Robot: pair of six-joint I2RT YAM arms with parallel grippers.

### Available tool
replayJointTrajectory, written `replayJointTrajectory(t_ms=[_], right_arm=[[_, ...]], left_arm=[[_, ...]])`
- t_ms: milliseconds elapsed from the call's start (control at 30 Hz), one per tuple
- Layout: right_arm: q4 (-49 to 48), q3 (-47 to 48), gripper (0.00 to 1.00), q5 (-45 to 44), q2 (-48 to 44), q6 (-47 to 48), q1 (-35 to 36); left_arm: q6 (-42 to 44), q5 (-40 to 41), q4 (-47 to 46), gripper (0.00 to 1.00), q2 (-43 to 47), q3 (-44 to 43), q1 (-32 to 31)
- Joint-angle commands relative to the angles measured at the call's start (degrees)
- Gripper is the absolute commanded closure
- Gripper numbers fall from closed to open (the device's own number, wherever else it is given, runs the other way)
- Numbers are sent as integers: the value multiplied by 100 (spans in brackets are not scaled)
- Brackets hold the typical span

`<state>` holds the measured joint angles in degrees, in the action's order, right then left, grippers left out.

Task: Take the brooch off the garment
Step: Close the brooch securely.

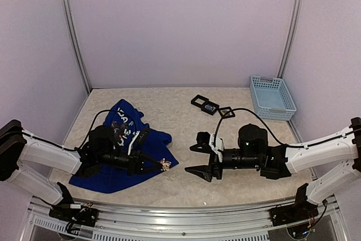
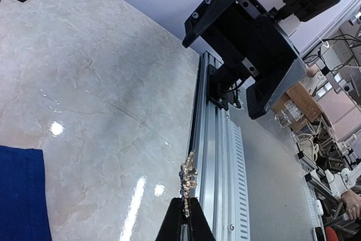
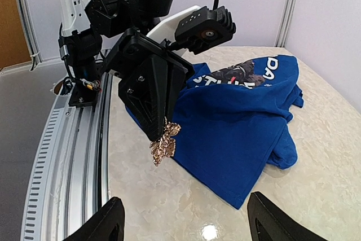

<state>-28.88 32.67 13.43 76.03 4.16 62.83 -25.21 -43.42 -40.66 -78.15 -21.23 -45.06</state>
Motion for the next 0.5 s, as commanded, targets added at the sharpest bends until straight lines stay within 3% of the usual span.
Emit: replayJointTrajectory(t_ms=[0, 133, 200, 400, 467], right_arm=[[-244, -56, 24, 55, -13, -230, -57], [156, 109, 24, -145, -204, -207, -70], [161, 220, 23, -352, -309, -381, -78], [1561, 1640, 23, -1522, -508, -1888, -91], [1704, 1876, 23, -1611, -498, -2540, -87]], left_arm=[[-121, -303, -404, 100, -230, -67, 21], [-13, -407, -396, 100, -294, -87, -81], [-119, -94, -452, 100, -128, -130, -55], [-1877, -139, -348, 100, 352, -823, 363], [-1943, 267, 428, 100, 707, -1060, 246]])
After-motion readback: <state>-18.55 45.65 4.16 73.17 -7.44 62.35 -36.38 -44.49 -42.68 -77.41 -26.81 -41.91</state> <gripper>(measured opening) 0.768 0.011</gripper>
